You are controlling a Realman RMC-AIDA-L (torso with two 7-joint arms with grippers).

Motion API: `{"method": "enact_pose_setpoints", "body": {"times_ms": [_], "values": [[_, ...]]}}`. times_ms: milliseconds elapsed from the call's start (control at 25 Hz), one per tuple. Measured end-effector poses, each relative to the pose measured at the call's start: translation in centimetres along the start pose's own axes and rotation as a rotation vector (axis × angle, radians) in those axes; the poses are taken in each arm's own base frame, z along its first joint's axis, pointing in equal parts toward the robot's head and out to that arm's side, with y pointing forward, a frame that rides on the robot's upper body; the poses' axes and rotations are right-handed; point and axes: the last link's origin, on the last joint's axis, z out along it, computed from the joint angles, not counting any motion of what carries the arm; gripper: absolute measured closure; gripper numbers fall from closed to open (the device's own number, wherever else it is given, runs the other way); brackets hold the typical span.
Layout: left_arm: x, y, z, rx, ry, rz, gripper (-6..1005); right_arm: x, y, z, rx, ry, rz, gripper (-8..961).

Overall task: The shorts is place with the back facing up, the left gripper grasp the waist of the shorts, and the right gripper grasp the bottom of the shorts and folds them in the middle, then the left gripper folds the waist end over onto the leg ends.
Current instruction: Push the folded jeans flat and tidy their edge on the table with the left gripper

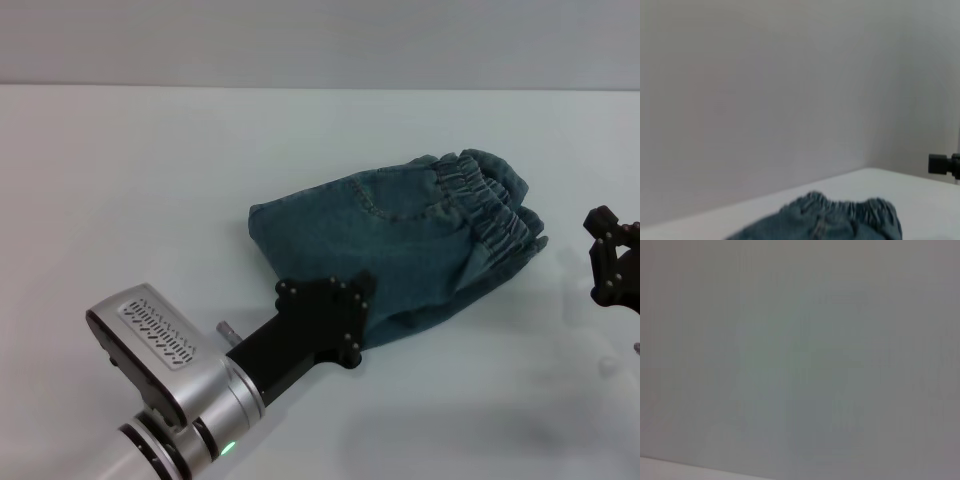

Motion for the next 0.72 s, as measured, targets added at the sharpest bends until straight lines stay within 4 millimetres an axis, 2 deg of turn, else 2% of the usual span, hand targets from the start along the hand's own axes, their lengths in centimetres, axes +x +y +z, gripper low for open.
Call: {"method": "enact_pose_setpoints", "body": {"times_ms": [80,280,480,720], "values": [[-0.4,-0.1,-0.1,0.002,-0.021,-0.023,861,0.1,0.1,0.1,-0.004,0.002,0.0,954],[-1.4,-1.4,-0.1,0.041,-0.094,-0.064,931,0.0,0.2,0.2,-0.014,-0.008,0.002,954],[-1.4,-3.4,-0.2,0.103,-0.101,-0.074,1001,-0.3,0.5,-0.1,-0.022,-0.033,0.006,954],[-1.0,-5.6,1.0,0.133,-0.128,-0.037,984,-0.4,0.6,-0.4,-0.026,-0.045,0.009,954]]}}
